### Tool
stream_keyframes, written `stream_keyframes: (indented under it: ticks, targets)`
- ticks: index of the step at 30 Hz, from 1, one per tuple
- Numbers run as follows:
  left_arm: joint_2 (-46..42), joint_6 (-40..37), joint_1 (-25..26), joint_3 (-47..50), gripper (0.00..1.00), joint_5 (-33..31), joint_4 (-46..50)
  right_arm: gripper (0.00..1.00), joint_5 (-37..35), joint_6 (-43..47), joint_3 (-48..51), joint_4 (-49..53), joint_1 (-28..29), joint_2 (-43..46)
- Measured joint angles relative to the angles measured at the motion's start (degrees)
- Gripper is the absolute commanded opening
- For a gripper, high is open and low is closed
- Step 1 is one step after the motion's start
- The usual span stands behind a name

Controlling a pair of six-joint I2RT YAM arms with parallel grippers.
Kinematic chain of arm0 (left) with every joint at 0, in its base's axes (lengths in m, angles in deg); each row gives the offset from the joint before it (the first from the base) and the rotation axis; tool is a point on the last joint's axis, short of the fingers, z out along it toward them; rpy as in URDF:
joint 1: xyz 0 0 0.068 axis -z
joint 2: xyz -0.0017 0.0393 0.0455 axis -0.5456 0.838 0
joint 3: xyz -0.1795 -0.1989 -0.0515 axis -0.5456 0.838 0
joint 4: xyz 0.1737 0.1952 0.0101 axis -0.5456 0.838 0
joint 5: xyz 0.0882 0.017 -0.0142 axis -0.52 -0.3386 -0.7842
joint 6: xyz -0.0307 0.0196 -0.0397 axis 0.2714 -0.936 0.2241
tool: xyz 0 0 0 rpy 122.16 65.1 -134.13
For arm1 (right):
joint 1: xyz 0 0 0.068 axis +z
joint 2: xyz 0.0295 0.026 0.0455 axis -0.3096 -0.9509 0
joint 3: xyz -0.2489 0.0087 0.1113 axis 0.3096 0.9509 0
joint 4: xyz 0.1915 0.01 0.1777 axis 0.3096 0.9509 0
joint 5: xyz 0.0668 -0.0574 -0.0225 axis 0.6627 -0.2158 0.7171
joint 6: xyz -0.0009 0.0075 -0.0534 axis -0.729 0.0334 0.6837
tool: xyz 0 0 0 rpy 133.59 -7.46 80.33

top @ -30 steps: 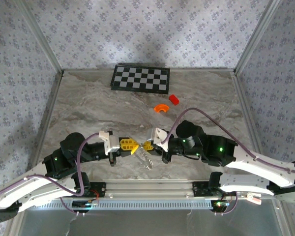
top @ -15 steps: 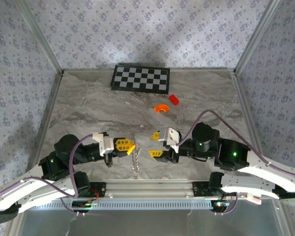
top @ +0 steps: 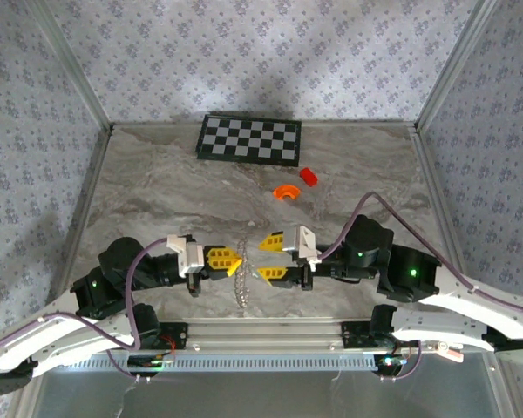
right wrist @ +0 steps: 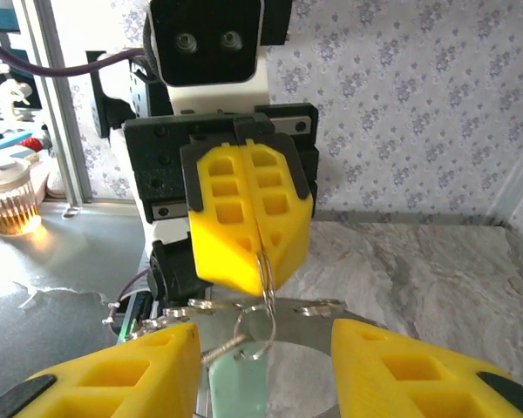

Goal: Put the keys on the keyring

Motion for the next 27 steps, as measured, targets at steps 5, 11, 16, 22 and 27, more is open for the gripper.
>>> stream_keyframes:
  ticks: [5, 11, 16, 22, 27]
  targets:
    - [-0.1, 0.0, 0.0, 0.1, 0.00, 0.0, -0.1, 0.36, 1.3, -0.9, 0.0, -1.6, 0.1, -2.1]
    - [0.0, 0.0, 0.0, 0.3, 0.00, 0.6, -0.1, 0.35, 1.2, -1.0, 0.0, -1.8, 0.1, -3.2]
    - [0.0, 0.0, 0.0, 0.3, 0.00, 0.7, -0.1, 0.29, 0.7, -1.0, 0.0, -1.9, 0.1, -4.1]
    - [0.0, 0.0, 0.0, 0.3, 0.00, 0.6, -0.1, 0.14, -0.5, -1.1, 0.0, -1.7, 0.1, -4.8]
    - [0.4, 0.0, 0.0, 0.3, 0.00, -0.2, 0.0, 0.02, -1.0, -1.1, 0.0, -1.0, 0.1, -4.8]
